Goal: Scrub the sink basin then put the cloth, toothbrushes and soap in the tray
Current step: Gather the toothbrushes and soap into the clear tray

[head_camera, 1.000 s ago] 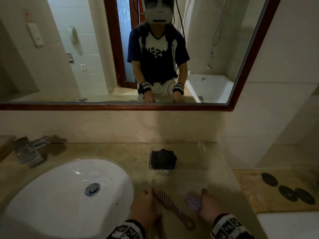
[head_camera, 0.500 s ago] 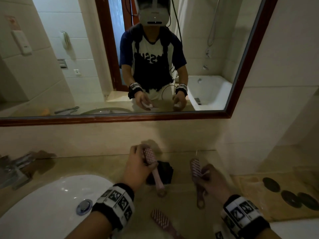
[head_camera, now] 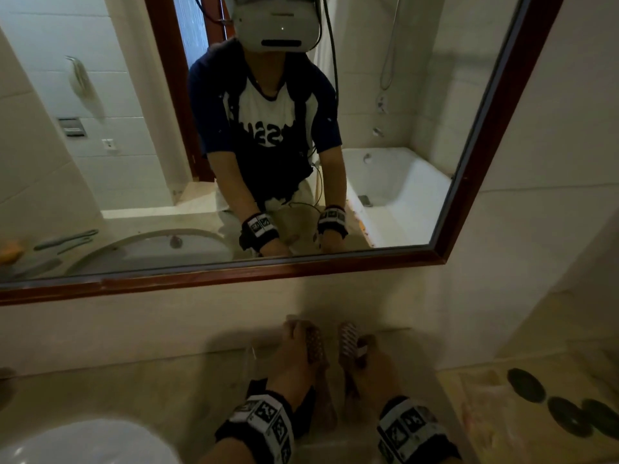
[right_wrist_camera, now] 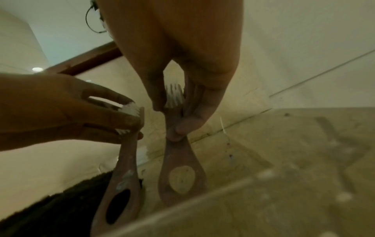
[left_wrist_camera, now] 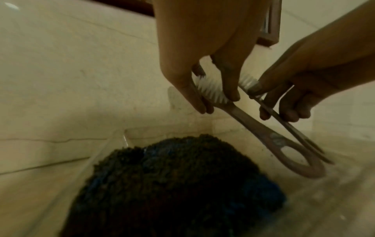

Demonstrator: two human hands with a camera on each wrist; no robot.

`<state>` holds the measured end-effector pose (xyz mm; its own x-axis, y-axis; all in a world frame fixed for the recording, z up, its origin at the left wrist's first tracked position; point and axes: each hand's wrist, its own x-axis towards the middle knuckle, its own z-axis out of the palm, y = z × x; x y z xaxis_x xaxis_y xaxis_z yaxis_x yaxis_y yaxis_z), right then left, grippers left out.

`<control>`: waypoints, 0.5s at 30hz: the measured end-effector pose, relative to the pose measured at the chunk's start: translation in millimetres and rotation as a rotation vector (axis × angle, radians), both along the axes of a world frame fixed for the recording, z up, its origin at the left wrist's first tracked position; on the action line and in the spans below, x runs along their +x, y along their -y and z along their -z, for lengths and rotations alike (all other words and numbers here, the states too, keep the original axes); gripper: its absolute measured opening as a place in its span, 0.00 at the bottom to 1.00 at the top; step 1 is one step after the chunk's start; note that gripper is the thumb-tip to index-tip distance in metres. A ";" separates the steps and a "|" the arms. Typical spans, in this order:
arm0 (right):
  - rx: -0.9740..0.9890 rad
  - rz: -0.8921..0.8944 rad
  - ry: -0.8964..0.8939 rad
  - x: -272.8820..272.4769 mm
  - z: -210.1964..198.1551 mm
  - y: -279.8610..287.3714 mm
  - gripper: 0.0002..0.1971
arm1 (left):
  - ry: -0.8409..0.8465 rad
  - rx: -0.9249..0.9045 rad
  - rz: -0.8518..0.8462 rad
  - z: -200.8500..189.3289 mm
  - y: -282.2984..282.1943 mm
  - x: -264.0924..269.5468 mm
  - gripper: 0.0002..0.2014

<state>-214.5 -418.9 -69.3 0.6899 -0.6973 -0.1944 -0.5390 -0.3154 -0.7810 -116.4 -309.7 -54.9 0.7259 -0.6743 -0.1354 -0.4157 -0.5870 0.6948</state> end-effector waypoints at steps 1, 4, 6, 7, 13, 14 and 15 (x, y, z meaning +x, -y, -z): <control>0.001 -0.012 -0.011 1.7 3.1 -0.7 0.11 | -0.005 0.043 0.010 1.6 2.0 1.7 0.32; -0.024 -0.057 -0.060 4.2 12.5 -0.5 0.14 | 0.020 0.107 0.034 4.9 3.8 6.8 0.33; -0.035 -0.089 -0.103 4.8 14.5 0.6 0.19 | 0.037 0.116 0.060 9.2 3.0 9.0 0.32; -0.036 -0.097 -0.124 5.0 14.2 0.6 0.19 | 0.050 0.119 0.070 11.4 2.6 9.7 0.31; -0.057 -0.156 -0.202 4.0 9.1 -2.0 0.18 | 0.126 0.247 0.208 19.2 -1.6 10.9 0.40; -0.062 -0.167 -0.212 4.3 9.6 -2.1 0.20 | 0.129 0.275 0.256 21.2 -2.9 10.5 0.42; -0.069 -0.179 -0.222 4.6 11.4 -2.2 0.20 | 0.134 0.308 0.304 23.9 -4.7 9.9 0.44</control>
<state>-209.9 -416.7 -80.7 0.7487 -0.5855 -0.3107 -0.6255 -0.4688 -0.6237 -106.5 -305.0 -78.8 0.5259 -0.8025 -0.2818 -0.6754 -0.5954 0.4351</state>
